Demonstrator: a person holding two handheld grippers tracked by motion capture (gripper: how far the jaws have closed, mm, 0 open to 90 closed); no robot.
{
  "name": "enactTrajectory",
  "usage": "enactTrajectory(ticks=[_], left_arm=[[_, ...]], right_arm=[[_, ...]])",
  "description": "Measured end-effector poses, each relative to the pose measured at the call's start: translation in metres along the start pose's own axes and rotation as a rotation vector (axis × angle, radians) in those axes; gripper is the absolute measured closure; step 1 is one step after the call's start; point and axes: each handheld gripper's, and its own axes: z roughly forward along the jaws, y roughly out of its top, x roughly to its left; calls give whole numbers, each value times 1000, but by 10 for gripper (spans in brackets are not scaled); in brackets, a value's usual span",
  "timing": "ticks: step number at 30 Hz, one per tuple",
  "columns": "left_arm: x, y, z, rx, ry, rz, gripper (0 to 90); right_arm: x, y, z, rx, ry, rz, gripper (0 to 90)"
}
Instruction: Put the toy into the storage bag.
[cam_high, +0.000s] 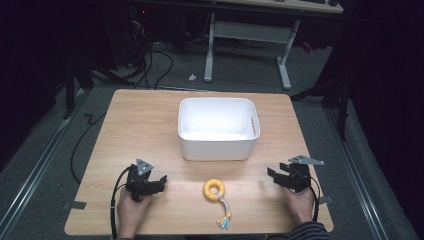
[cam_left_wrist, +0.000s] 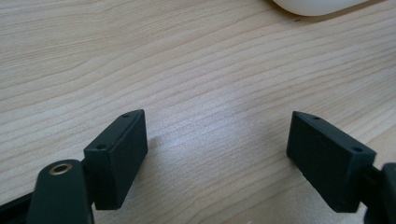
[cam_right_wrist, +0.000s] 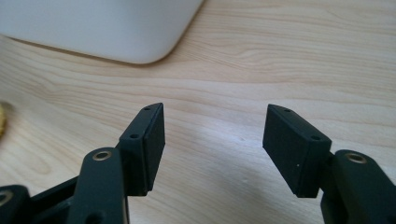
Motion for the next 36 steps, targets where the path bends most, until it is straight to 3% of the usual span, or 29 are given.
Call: enactTrajectory(ticks=[6,11,22,25,28,31,36], left_arm=[[0,0,0,0,-1,0,210],[0,0,0,-2,-2,-1,210],[0,-2,-2,0,-7,8,205],[1,-1,-1,-3,10,-13,215],[2,0,-1,0,11,-12,214],[0,-1,-1,-1,3,0,205],[0,-1,-1,-1,-1,2,205]], right_arm=[[8,7,-3,19,41,-4,437],[19,15,-8,12,46,-59,447],[40,27,-14,-21,116,-93,451],[50,26,-14,9,132,-113,456],[55,29,-17,4,147,-130,462],[58,35,-13,17,187,-110,464],[75,41,-8,15,215,-148,464]])
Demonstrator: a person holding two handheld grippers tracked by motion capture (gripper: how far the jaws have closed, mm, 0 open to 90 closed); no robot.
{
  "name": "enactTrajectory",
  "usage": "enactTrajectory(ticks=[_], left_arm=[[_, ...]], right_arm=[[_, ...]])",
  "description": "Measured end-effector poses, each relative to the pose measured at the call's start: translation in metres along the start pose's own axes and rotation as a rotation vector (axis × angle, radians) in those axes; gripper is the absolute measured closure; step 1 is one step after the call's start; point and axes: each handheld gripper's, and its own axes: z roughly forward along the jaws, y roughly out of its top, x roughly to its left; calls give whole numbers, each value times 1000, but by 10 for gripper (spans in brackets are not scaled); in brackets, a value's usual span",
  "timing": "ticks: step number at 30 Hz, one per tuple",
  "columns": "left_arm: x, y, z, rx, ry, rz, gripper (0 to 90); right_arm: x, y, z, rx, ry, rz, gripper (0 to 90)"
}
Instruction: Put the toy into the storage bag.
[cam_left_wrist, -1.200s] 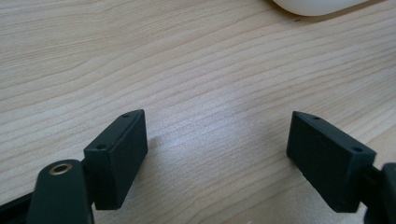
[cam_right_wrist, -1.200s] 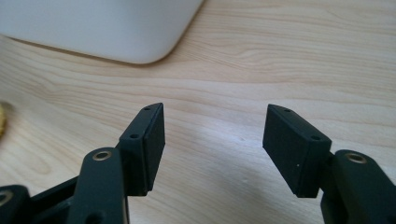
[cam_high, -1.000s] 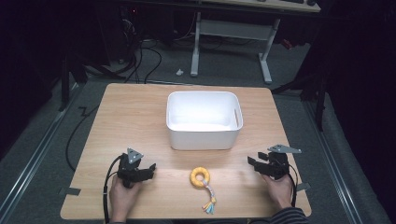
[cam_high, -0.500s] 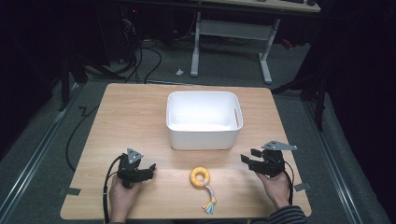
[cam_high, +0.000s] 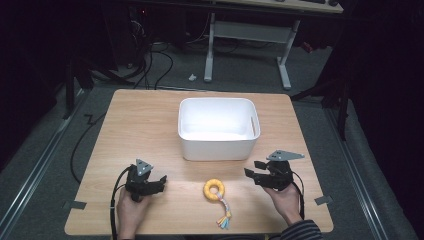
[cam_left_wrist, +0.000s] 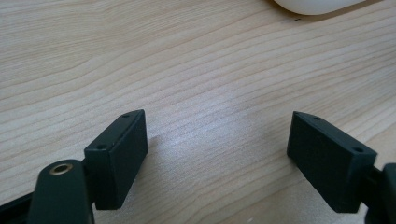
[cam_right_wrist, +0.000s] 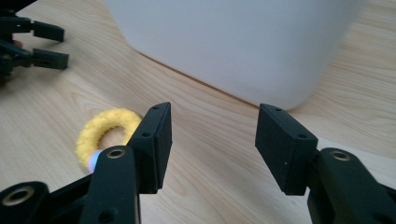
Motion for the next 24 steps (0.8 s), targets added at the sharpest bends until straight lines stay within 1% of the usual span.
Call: enactTrajectory(ticks=[2,3,4,6,8,12,15,17,18,19,20,21,23,24], left_arm=[[0,0,0,0,-1,-1,206],[0,0,0,-1,-1,-2,209],[0,0,0,0,-1,-1,209],[0,0,0,1,1,2,206],[0,0,0,0,0,1,205],[0,0,0,-1,-1,0,207],[0,0,0,1,-2,1,207],[0,0,0,1,-2,1,207],[0,0,0,1,-2,1,207],[0,0,0,0,-1,0,207],[0,0,0,-1,-2,-1,207],[0,0,0,-1,-2,-1,207],[0,0,0,-1,-2,-1,207],[0,0,0,-1,-2,-1,207]], right_arm=[[7,3,3,5,9,-24,464],[12,8,8,7,18,-46,464],[12,8,8,7,18,-46,464],[16,12,13,22,33,-59,465],[23,16,18,34,45,-86,472],[34,20,25,42,59,-121,488],[38,21,30,37,81,-125,493],[44,22,34,38,72,-161,493],[47,22,35,42,80,-168,492],[51,21,39,49,88,-189,493],[51,21,39,49,88,-189,493],[56,20,43,67,89,-214,494],[59,19,44,78,88,-221,496],[60,18,46,85,92,-234,499]])
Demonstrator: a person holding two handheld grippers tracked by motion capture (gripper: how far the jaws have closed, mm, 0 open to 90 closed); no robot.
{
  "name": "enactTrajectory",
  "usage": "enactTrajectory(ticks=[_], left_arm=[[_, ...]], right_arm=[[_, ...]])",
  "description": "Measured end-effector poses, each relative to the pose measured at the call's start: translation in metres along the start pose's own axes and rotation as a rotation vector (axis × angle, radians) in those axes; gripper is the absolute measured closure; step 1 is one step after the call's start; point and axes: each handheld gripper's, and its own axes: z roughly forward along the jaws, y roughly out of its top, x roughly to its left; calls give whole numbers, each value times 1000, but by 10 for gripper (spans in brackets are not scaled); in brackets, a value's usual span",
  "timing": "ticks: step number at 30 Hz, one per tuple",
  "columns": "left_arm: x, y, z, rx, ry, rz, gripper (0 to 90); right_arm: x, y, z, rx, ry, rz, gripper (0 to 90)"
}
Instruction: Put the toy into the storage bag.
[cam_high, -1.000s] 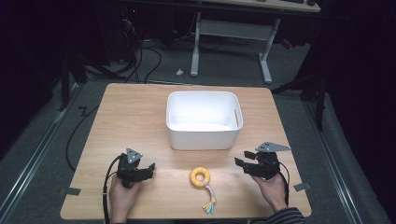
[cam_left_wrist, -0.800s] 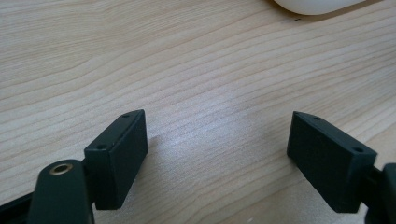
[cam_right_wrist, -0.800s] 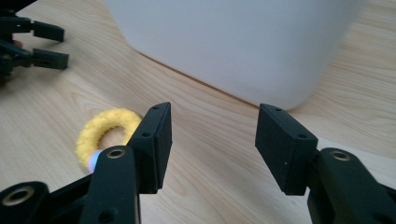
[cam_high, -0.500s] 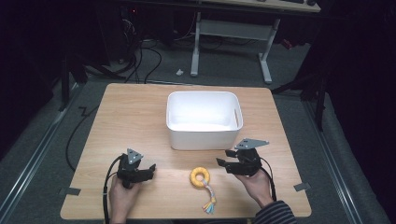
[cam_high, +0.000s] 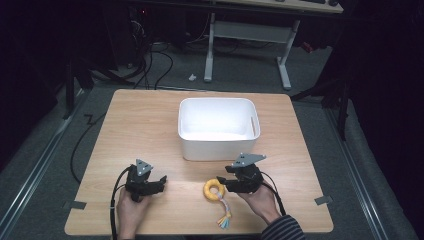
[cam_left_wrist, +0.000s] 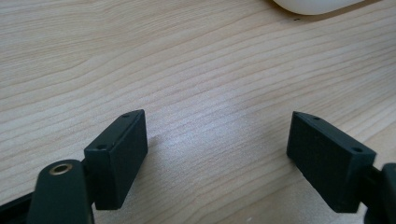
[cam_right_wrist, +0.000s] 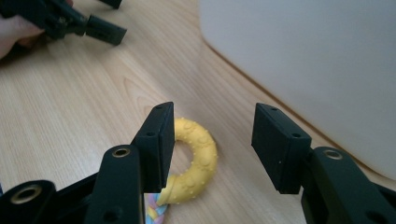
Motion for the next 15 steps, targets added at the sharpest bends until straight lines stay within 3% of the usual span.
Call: enactTrajectory(ticks=[7,15], left_arm=[[0,0,0,1,0,1,206],[0,0,0,1,0,3,205]], right_arm=[[5,-7,16,46,34,-2,521],[6,-11,33,73,2,-23,572]])
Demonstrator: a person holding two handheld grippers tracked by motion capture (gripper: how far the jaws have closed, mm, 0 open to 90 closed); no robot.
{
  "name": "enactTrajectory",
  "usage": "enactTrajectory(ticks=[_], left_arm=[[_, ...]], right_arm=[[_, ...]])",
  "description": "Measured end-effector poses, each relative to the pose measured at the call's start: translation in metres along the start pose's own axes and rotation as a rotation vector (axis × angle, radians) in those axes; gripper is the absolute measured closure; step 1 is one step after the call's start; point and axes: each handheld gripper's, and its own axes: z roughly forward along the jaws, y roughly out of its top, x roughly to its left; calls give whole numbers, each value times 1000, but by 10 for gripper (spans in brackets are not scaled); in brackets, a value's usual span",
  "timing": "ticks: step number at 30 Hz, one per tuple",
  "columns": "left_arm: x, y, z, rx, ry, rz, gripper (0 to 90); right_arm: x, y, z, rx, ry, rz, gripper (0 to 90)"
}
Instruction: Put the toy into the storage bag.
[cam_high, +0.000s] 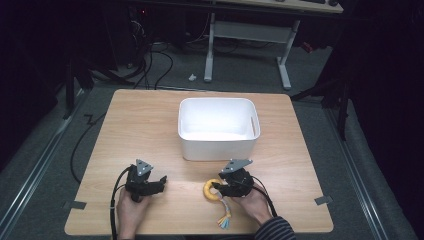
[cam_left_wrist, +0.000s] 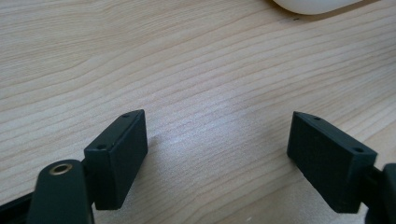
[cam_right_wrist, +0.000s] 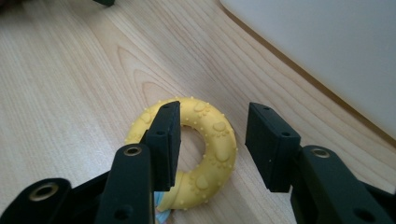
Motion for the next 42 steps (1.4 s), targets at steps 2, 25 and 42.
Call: enactTrajectory(ticks=[2,25,42], left_arm=[[0,0,0,1,-1,2,205],[0,0,0,0,-2,1,206],[0,0,0,3,-1,3,206]], right_arm=[[-1,-1,2,4,4,6,580],[-1,-10,15,53,-13,-4,618],[-4,-9,18,78,8,32,663]])
